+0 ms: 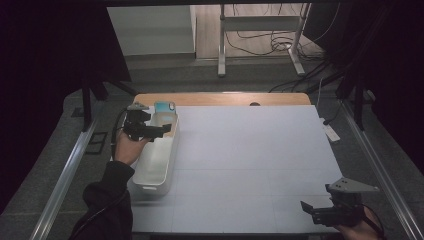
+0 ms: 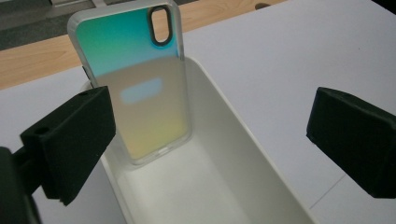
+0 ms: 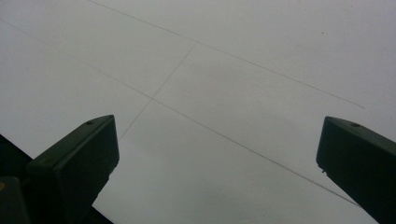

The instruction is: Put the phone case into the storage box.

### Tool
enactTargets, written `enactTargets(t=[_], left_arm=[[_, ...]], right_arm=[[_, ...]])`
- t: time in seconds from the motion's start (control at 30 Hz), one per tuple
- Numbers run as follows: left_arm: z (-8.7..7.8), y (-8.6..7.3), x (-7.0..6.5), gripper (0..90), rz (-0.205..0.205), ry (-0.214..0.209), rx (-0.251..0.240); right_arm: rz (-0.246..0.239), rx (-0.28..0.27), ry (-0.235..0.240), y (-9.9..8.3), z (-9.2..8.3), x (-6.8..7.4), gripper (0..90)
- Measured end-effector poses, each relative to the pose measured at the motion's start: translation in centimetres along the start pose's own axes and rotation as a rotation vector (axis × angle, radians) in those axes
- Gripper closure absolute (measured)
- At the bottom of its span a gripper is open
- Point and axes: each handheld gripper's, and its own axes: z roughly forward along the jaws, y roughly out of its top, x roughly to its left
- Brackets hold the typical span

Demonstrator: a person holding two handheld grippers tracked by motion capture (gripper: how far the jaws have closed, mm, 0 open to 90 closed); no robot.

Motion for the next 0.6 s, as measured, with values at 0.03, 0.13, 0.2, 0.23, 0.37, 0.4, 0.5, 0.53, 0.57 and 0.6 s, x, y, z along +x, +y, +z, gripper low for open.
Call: enactTargets(t=[0.03, 0.13, 0.2, 0.23, 0.37, 0.4, 0.5, 0.53, 0.57, 0.6], left_arm=[[-0.1, -0.1, -0.1, 0.9, 0.004, -0.001, -0.001], [-0.4, -0.3, -0.4, 0.2, 0.009, -0.008, -0.01], [-0.5, -0.3, -0.5, 0.1, 0.01, -0.011, -0.013], [-0.6, -0.4, -0.6, 0.1, 0.014, -0.012, -0.012], [-0.9, -0.8, -1.1, 0.0, 0.03, -0.018, -0.022], [-0.9, -0.8, -1.2, 0.0, 0.034, -0.019, -0.022], [-1.1, -1.0, -1.6, 0.0, 0.045, -0.017, -0.024], [-1.1, -1.0, -1.6, 0.0, 0.045, -0.017, -0.024], [-1.1, -1.1, -1.7, 0.0, 0.046, -0.022, -0.029], [-1.2, -1.2, -1.8, 0.0, 0.044, -0.027, -0.034]], right_arm=[[-0.001, 0.001, 0.0, 0.0, 0.0, 0.0, 0.0], [-0.002, 0.001, 0.0, 0.0, 0.0, 0.0, 0.0], [-0.002, 0.001, -0.001, 0.0, 0.0, 0.0, 0.0], [-0.002, 0.001, -0.001, 0.0, 0.0, 0.0, 0.0], [-0.005, 0.004, -0.003, 0.0, 0.0, 0.1, 0.0], [-0.004, 0.004, -0.003, 0.0, 0.0, 0.1, 0.0], [-0.005, 0.003, -0.005, 0.0, 0.0, 0.1, 0.0], [-0.005, 0.003, -0.005, 0.0, 0.0, 0.1, 0.0], [-0.005, 0.003, -0.004, 0.0, 0.0, 0.1, 0.0], [-0.004, 0.003, -0.005, 0.0, 0.0, 0.1, 0.0]])
